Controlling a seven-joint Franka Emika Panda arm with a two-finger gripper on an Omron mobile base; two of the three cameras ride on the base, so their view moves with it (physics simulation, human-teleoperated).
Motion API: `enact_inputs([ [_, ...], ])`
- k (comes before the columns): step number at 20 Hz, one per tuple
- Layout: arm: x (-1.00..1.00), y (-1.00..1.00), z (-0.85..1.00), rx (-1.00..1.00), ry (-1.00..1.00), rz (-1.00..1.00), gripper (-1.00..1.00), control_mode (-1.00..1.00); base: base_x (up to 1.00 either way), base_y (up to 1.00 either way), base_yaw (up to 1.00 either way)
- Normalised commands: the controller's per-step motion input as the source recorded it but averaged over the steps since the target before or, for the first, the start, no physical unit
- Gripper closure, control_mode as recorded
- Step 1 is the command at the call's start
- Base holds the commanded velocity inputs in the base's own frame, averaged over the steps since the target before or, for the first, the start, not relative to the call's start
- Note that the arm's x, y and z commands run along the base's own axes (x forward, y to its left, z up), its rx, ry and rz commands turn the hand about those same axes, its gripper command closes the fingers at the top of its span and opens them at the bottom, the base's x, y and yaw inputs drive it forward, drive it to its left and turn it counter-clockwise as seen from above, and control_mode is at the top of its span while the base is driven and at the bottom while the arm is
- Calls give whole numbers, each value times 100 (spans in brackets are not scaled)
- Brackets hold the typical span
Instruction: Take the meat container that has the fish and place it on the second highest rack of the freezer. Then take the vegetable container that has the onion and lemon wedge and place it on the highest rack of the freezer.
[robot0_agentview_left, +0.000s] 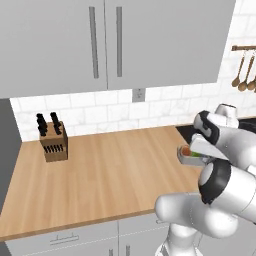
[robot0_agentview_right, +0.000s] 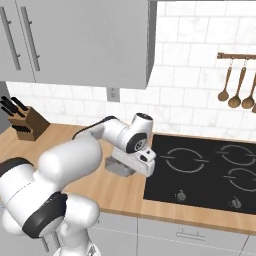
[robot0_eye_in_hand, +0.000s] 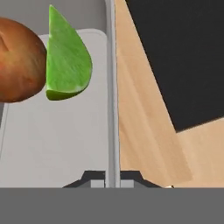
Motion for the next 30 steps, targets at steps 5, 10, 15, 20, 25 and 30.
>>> enact_inputs([
  [5, -38, 18, 52, 1, -18, 41, 100, -100, 0, 0, 0],
  [10, -32, 18, 65, 5, -27, 24, 100, -100, 0, 0, 0],
  [15, -15, 67, 63, 2, -20, 3, 100, -100, 0, 0, 0],
  [20, 0, 66, 30, 1, -11, 0, 100, -100, 0, 0, 0],
  [25, -4, 32, 39, 0, -1, -5, 100, -100, 0, 0, 0],
  [30, -14, 20, 45, 0, 5, -14, 100, -100, 0, 0, 0],
])
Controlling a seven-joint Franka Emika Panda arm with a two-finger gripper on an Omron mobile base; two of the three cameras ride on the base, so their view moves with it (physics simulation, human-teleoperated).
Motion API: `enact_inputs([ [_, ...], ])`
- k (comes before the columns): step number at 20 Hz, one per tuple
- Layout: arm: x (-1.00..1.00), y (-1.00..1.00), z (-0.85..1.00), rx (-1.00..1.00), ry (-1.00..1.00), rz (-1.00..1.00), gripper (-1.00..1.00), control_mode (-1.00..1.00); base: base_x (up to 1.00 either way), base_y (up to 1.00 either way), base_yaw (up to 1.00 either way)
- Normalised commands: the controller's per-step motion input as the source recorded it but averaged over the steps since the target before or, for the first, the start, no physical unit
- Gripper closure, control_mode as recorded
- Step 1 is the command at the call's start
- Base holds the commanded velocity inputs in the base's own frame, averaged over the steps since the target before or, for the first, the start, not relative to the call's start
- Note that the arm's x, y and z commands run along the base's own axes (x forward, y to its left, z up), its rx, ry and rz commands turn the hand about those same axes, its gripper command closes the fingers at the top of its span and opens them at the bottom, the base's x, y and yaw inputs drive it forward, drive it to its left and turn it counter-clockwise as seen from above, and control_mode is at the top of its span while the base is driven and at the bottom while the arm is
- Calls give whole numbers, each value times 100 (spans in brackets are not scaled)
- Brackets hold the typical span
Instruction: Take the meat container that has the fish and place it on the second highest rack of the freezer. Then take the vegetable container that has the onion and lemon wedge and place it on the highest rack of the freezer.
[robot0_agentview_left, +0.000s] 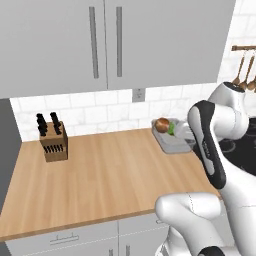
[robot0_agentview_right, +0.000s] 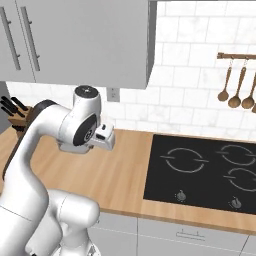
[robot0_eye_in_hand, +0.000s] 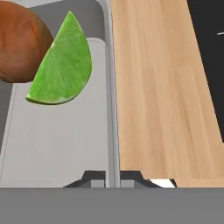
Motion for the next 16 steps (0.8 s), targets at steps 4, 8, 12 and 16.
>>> enact_inputs([
  [4, -34, 0, 17, -1, 9, -15, 100, -100, 0, 0, 0],
  [8, -27, 1, 0, -12, 1, -8, 100, -100, 0, 0, 0],
  [12, -20, 0, 0, -14, -1, 0, 100, -100, 0, 0, 0],
  [16, -6, 0, 2, -6, 0, 0, 100, -100, 0, 0, 0],
])
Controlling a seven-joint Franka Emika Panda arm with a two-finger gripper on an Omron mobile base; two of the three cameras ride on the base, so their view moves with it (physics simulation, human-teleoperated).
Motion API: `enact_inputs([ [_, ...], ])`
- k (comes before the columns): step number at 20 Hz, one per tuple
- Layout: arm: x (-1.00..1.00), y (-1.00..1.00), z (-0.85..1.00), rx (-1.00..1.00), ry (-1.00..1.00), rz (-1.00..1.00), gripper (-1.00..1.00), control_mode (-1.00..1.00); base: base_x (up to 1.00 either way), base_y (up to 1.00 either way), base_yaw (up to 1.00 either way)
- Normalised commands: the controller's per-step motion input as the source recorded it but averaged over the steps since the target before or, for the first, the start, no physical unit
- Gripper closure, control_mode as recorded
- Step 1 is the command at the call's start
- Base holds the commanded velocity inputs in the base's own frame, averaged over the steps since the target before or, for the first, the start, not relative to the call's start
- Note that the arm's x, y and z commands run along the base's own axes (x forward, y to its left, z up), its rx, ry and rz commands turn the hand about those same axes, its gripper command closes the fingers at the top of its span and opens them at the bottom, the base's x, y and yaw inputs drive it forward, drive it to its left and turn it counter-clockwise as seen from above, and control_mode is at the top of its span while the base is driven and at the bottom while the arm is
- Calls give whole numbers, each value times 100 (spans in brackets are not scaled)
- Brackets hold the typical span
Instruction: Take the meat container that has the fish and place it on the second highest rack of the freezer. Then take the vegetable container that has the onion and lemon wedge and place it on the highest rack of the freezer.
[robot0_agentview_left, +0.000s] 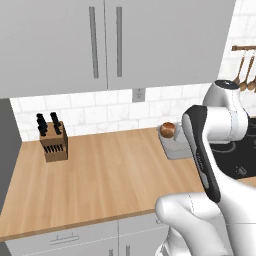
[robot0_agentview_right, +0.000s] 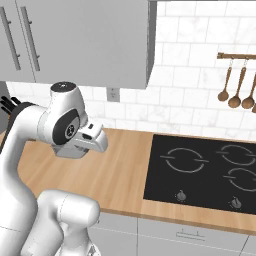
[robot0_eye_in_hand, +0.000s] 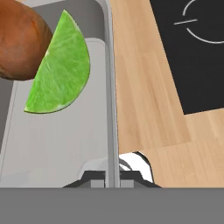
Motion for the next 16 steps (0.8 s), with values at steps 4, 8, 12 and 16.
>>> enact_inputs([
  [4, -8, 0, 10, -1, 0, 7, 100, -100, 0, 0, 0],
  [8, -7, 0, 12, -1, 0, 5, 100, -100, 0, 0, 0],
  [12, -1, 0, 8, -1, 0, 0, 100, -100, 0, 0, 0],
  [16, 0, 0, 1, 0, 0, 0, 100, -100, 0, 0, 0],
])
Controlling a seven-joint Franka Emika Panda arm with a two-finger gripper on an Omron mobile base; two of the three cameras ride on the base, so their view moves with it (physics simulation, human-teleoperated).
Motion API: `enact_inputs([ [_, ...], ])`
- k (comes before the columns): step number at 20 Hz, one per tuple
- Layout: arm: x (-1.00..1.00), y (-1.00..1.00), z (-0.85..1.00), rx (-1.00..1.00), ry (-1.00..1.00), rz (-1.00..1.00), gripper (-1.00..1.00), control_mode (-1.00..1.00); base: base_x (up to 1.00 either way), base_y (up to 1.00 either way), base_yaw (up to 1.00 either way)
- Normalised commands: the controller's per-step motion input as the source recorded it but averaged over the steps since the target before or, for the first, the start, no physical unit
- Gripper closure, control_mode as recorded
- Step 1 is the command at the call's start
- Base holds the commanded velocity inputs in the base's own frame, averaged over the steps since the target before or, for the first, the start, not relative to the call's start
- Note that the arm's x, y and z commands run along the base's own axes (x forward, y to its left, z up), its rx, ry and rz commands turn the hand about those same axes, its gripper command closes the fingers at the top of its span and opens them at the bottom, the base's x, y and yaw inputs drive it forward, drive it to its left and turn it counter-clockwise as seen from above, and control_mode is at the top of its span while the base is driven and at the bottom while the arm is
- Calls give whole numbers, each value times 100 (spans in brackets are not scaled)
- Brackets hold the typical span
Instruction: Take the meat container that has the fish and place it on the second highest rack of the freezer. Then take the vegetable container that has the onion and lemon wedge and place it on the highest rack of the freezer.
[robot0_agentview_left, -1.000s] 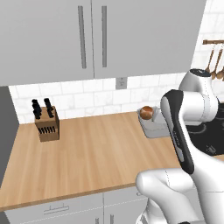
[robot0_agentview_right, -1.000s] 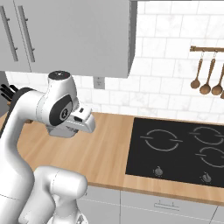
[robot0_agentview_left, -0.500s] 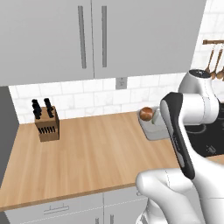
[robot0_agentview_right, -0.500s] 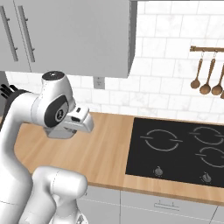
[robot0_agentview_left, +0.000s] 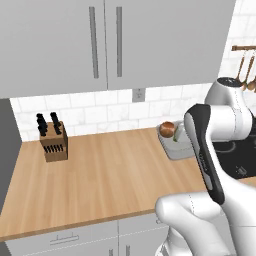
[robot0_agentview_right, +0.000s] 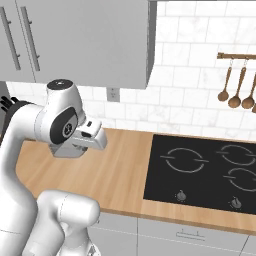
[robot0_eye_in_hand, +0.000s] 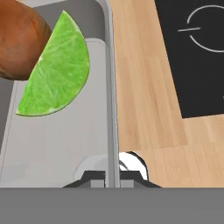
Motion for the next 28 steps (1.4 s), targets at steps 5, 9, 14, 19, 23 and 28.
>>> enact_inputs([
  [5, 0, 0, 0, 0, 0, 0, 100, 100, -11, -2, 0],
  [9, 0, 0, 0, 0, 0, 0, 100, 100, -92, -32, 4],
  [14, 0, 0, 0, 0, 0, 0, 100, 100, -43, -31, 49],
  [19, 0, 0, 0, 0, 0, 0, 100, 100, 0, -10, 93],
  [23, 0, 0, 0, 0, 0, 0, 100, 100, 0, -7, 94],
  [28, 0, 0, 0, 0, 0, 0, 100, 100, 0, -8, 92],
])
